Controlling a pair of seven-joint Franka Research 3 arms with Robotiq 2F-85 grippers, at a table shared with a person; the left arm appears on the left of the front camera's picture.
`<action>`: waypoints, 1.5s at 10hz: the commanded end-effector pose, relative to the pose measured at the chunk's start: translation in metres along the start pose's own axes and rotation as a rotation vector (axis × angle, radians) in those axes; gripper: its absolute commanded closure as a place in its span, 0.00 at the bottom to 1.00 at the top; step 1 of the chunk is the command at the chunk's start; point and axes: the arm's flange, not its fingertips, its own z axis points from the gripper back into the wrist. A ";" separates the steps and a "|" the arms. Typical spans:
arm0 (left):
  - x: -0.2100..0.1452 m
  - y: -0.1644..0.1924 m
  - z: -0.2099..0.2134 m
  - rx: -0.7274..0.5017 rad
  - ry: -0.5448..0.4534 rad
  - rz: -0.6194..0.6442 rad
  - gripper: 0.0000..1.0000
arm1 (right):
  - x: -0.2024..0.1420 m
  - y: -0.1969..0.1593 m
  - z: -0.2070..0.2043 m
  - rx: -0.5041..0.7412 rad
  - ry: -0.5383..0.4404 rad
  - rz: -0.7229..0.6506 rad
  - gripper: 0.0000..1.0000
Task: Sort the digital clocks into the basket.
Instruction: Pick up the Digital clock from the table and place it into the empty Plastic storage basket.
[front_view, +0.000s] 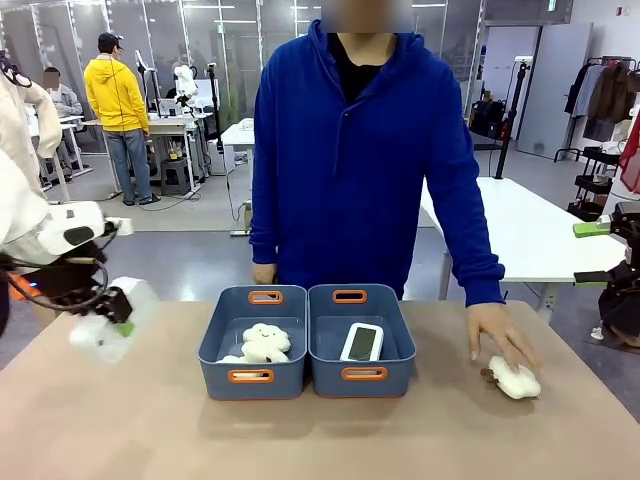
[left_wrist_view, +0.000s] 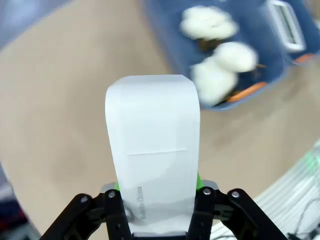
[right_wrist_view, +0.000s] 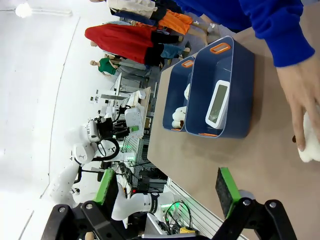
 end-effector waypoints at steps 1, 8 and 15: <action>0.035 -0.040 -0.021 -0.231 -0.219 -0.333 0.76 | 0.001 0.001 0.000 0.012 -0.001 0.011 0.00; 0.106 -0.120 -0.021 -0.364 -0.361 -0.407 0.76 | 0.001 0.001 0.000 0.012 -0.001 0.011 0.00; -0.050 0.025 0.116 -0.377 -0.756 -0.084 0.76 | 0.001 0.001 0.000 0.012 -0.001 0.011 0.00</action>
